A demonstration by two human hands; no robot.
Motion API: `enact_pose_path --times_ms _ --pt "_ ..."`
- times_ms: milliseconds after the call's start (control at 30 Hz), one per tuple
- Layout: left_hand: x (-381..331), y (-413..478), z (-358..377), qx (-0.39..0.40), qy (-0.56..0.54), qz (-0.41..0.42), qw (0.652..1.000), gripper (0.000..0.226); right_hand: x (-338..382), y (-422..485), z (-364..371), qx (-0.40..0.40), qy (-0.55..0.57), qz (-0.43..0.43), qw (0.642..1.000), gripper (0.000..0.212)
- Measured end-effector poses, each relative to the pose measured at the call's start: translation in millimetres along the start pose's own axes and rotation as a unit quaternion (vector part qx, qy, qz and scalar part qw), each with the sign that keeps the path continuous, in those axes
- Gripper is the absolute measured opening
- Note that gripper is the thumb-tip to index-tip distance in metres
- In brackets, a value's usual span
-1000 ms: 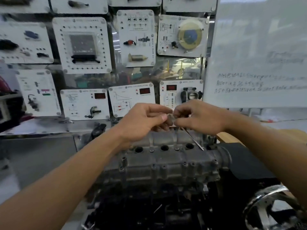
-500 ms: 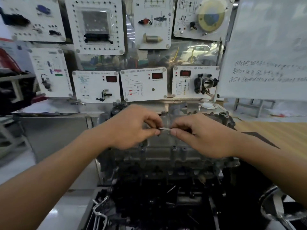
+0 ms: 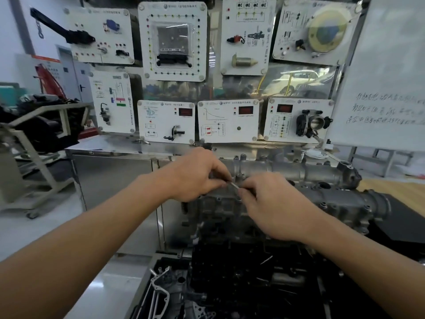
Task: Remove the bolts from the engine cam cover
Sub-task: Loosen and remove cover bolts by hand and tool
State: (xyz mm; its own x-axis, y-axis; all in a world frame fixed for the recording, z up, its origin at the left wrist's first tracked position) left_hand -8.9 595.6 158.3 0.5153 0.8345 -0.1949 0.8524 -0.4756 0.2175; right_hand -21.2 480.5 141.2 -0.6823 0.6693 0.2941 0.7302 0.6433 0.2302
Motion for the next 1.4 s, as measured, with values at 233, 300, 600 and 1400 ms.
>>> enact_pose_path --times_ms 233,300,600,1400 --pt "-21.8 25.8 18.7 0.006 -0.004 0.060 0.998 0.019 -25.5 -21.6 -2.4 -0.042 0.015 0.068 0.997 0.039" --pt "-20.0 26.5 22.2 0.019 0.004 0.067 0.998 0.018 -29.0 -20.4 5.5 -0.051 0.047 0.086 0.994 0.043" --pt "-6.2 23.8 29.4 0.003 0.029 0.091 0.995 0.018 -29.1 -19.6 25.4 -0.081 0.109 0.121 0.983 0.047" --pt "-6.6 13.9 28.3 -0.072 0.008 0.149 0.986 0.021 -24.2 -23.5 53.3 -0.173 0.322 0.263 0.893 0.034"
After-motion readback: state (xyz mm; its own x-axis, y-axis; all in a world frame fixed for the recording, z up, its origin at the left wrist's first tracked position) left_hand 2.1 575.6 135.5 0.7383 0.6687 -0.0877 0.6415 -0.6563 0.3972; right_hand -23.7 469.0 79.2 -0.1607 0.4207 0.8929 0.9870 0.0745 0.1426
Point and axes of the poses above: each hand's wrist, its own y-axis towards the middle knuckle, its own z-axis out of the palm, x = y × z, the point moved 8 cm from there along y, towards the middle knuckle, and after that the axes turned 10 degrees about x, right-handed, at the moved point
